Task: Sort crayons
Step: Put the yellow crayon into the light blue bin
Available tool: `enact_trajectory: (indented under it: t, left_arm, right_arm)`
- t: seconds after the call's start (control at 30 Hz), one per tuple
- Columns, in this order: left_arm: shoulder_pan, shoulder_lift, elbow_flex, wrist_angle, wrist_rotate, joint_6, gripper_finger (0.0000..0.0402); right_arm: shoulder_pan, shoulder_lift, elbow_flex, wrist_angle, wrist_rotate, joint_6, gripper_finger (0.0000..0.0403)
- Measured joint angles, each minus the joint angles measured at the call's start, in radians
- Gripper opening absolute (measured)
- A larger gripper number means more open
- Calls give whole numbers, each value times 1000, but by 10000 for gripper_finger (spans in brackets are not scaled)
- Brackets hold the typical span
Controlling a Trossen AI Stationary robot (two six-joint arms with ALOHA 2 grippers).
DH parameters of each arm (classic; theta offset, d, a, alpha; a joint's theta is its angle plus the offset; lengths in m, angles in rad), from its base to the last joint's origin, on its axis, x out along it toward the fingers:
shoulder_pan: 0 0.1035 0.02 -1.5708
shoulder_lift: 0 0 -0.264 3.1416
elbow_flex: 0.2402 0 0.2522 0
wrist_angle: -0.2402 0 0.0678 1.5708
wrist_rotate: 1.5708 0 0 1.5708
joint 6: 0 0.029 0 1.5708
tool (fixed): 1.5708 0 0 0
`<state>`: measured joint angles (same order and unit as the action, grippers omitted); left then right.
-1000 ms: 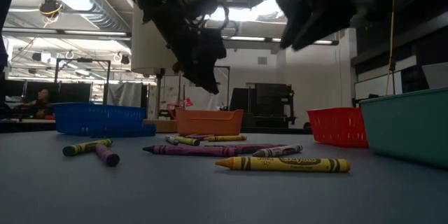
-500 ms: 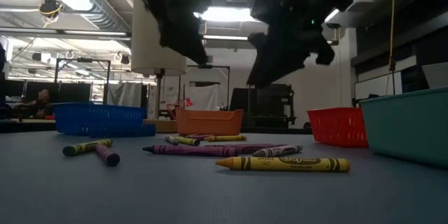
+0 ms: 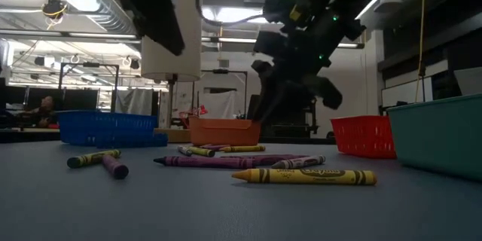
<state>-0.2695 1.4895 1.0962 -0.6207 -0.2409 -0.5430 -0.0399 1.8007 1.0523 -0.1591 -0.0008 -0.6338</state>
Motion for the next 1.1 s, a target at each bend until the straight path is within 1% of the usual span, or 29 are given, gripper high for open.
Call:
enact_trajectory:
  t: [0.17,0.3,0.47,0.57,0.67,1.1]
  left_arm:
    - [-95,0,0,0,-3,-53,92]
    - [-157,0,0,1,-6,-59,92]
    - [-214,0,0,4,-63,-59,92]
    - [-231,0,0,3,-98,-58,92]
    - [-232,0,0,3,-98,-58,92]
    - [-230,0,0,3,-117,-57,92]
  right_arm:
    - [-17,35,1,24,10,0,120]
    - [-45,52,1,54,5,0,120]
    - [-78,69,0,44,-9,1,120]
    - [-88,83,2,54,-60,3,120]
    - [-92,95,0,55,-87,5,120]
    - [-99,121,3,50,-95,30,120]
